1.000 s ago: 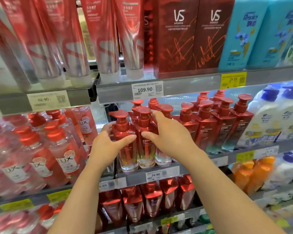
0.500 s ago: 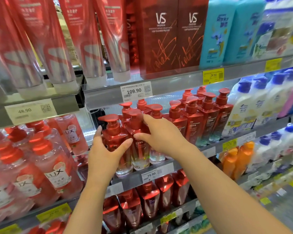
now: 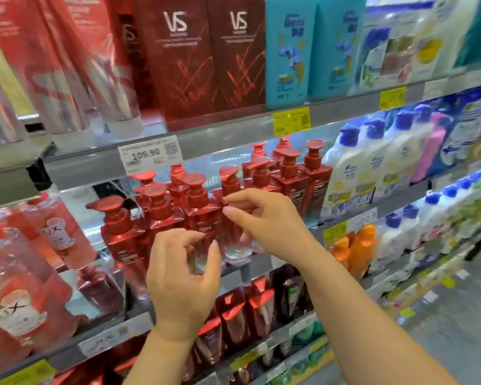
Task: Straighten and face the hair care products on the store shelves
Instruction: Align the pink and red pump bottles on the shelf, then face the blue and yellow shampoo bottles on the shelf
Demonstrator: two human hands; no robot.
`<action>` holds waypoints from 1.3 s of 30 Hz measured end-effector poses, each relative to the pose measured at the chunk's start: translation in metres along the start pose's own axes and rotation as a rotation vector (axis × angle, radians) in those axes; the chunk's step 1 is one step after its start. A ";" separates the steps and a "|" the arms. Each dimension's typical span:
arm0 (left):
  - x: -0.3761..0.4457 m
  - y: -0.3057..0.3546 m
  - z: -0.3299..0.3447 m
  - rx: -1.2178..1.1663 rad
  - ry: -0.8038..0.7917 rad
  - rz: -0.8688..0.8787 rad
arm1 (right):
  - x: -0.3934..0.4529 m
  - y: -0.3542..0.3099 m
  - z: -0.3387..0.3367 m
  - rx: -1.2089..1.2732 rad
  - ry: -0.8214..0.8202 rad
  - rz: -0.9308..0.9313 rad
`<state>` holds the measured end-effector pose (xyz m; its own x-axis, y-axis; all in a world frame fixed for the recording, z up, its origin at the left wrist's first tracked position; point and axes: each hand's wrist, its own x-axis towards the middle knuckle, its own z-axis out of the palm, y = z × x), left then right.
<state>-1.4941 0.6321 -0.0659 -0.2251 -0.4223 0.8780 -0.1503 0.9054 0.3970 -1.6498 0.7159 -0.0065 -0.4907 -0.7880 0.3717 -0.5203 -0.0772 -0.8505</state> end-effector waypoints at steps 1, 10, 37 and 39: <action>0.001 0.009 0.011 -0.023 -0.038 -0.010 | -0.001 0.005 -0.014 0.014 0.006 0.011; 0.025 0.112 0.137 -0.136 -0.314 -0.143 | -0.012 0.071 -0.158 0.042 0.037 0.110; 0.054 0.334 0.474 -0.349 -0.605 -0.187 | -0.073 0.228 -0.512 -0.065 0.373 0.374; 0.062 0.341 0.505 -0.347 -0.612 -0.191 | -0.064 0.240 -0.541 -0.102 0.407 0.378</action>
<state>-2.0456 0.8935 -0.0111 -0.7387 -0.4305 0.5186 0.0502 0.7322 0.6793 -2.1214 1.0777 -0.0329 -0.8754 -0.4490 0.1791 -0.3112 0.2398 -0.9196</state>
